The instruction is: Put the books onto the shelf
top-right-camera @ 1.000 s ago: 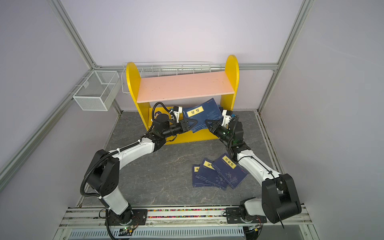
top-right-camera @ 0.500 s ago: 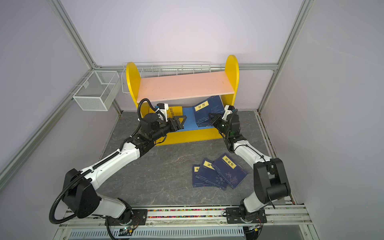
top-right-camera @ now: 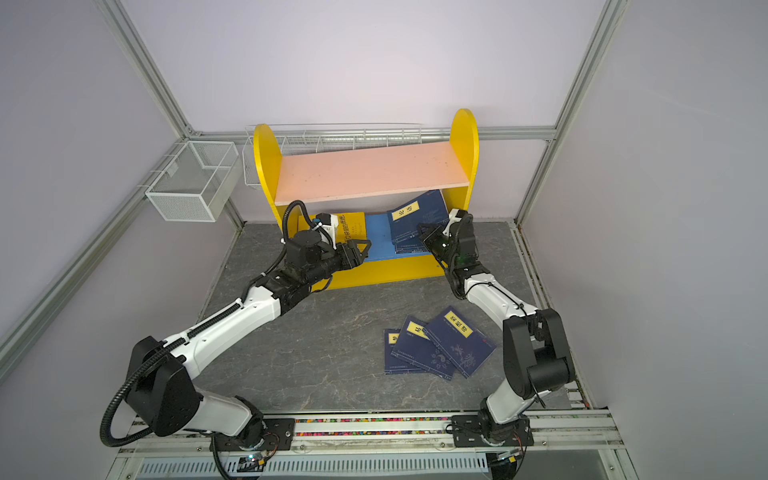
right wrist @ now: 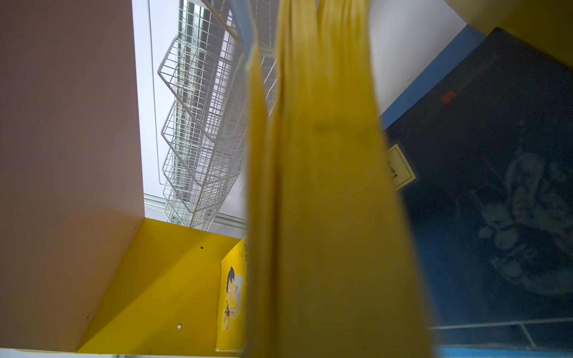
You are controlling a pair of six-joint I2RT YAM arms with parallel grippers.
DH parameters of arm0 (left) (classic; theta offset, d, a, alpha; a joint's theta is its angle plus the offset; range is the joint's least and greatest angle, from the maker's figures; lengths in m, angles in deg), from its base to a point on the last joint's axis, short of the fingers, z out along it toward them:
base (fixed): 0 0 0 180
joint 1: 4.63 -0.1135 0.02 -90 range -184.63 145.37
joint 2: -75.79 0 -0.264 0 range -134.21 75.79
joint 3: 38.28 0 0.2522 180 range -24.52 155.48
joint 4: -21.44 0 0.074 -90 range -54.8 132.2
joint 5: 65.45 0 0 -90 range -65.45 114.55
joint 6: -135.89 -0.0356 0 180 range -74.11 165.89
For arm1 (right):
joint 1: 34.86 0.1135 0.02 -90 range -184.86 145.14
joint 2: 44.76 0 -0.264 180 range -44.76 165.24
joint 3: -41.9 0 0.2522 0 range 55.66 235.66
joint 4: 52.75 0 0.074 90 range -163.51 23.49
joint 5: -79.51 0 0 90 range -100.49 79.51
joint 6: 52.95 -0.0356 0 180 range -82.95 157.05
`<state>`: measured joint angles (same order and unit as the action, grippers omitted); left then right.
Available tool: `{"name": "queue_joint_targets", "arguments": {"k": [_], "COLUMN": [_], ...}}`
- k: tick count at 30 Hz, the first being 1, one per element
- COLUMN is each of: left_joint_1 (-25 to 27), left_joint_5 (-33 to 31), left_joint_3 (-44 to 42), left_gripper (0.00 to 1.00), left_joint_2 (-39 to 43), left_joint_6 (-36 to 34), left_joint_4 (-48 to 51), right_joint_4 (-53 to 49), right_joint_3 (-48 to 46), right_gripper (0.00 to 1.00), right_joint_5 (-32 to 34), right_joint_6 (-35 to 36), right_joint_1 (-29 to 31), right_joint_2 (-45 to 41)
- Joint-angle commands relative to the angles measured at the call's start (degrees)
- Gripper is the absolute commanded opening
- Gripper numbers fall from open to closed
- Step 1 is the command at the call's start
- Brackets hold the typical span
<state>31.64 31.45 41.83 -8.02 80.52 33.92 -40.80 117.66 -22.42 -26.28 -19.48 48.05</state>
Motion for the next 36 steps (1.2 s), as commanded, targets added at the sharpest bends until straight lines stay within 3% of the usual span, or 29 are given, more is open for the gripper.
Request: {"name": "queue_joint_targets", "arguments": {"k": [1,3,5,8,12,18,30,36], "left_joint_1": [0.12,0.12,0.14,0.12,0.12,0.14,0.20,0.29], "left_joint_5": [-0.43,-0.48,-0.47,-0.26,-0.07,-0.04,1.94,2.06], "left_joint_3": [-0.25,-0.35,-0.34,-0.37,-0.34,-0.33,1.16,1.42], "left_gripper": [0.66,0.66,0.66,0.66,0.65,0.64,0.64,0.64], "left_joint_2": [-0.05,0.14,0.30,0.31,0.23,-0.36,-4.02,-4.52], "left_joint_6": [-0.94,-0.97,-0.97,-0.97,-0.79,-0.54,-1.15,-1.41], "left_joint_4": [0.76,0.69,0.77,0.83,0.66,0.31,2.48,2.42], "right_joint_4": [-0.08,-1.55,-7.07,-14.01,-25.77,-29.41,-20.71,-27.22], "right_joint_3": [-0.59,-1.08,-0.36,-0.17,3.65,4.82,-0.06,-2.82], "right_gripper": [0.31,0.56,0.70,0.84,0.93,0.94,0.80,0.80], "right_joint_5": [3.59,5.27,7.04,10.30,12.53,12.39,6.85,9.94], "right_joint_6": [-7.61,-8.49,-7.86,-7.23,-3.28,-0.06,-2.41,1.47], "right_joint_1": [-1.43,-1.37,-1.40,-1.28,-1.22,-1.32,-0.74,0.68], "right_joint_2": [2.25,1.50,0.03,-2.21,-3.43,-3.21,-3.99,-9.83]}}
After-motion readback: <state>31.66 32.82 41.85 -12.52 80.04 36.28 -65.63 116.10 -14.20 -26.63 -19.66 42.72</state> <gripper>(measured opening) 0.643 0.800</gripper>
